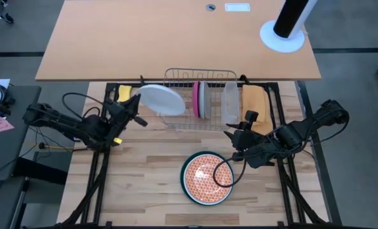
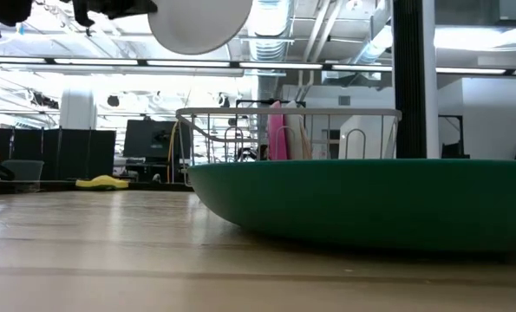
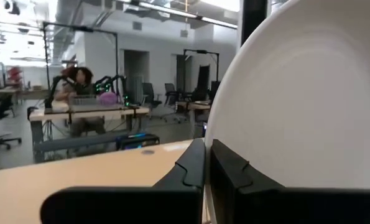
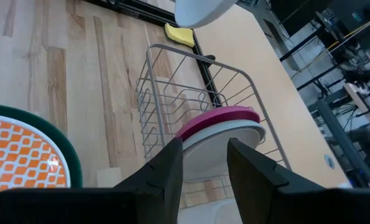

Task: Sort dishes
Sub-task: Put the white plate into the dish rack

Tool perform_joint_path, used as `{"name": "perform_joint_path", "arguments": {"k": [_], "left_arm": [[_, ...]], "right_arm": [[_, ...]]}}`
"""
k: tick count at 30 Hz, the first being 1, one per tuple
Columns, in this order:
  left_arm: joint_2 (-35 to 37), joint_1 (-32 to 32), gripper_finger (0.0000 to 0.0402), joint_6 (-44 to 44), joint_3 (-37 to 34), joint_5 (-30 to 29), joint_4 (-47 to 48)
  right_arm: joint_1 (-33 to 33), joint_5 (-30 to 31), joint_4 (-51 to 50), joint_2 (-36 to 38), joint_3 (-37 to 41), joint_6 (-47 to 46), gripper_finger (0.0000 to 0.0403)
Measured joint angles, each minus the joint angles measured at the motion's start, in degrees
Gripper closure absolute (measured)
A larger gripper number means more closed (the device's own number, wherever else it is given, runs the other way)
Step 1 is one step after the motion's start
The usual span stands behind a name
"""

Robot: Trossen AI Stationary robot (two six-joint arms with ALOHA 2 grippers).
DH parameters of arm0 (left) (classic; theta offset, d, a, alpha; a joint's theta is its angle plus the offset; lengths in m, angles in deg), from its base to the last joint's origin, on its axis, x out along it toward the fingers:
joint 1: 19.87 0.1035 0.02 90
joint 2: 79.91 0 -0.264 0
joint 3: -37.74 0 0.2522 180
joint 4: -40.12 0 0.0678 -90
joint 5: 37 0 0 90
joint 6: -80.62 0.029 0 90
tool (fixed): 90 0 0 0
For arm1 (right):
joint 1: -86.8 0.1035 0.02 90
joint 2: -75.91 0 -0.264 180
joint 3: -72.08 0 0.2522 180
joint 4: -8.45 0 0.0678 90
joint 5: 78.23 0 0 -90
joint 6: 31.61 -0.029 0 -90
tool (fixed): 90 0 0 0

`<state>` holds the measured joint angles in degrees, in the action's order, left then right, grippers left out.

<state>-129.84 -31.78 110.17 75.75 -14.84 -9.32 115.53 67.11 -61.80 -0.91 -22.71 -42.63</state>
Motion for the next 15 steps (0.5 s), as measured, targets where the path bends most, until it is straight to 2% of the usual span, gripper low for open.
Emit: {"name": "perform_joint_path", "arguments": {"k": [5,15], "left_arm": [[0.01,1.5,0.0401,-3.24,0.0,-0.2,2.88],[0.02,1.78,0.0401,-3.46,0.0,0.55,3.34]], "right_arm": [[-0.37,0.01,0.09,0.0,0.02,-5.38,0.0275],[-0.79,0.03,0.07,0.0,0.02,-5.63,0.0275]]}}
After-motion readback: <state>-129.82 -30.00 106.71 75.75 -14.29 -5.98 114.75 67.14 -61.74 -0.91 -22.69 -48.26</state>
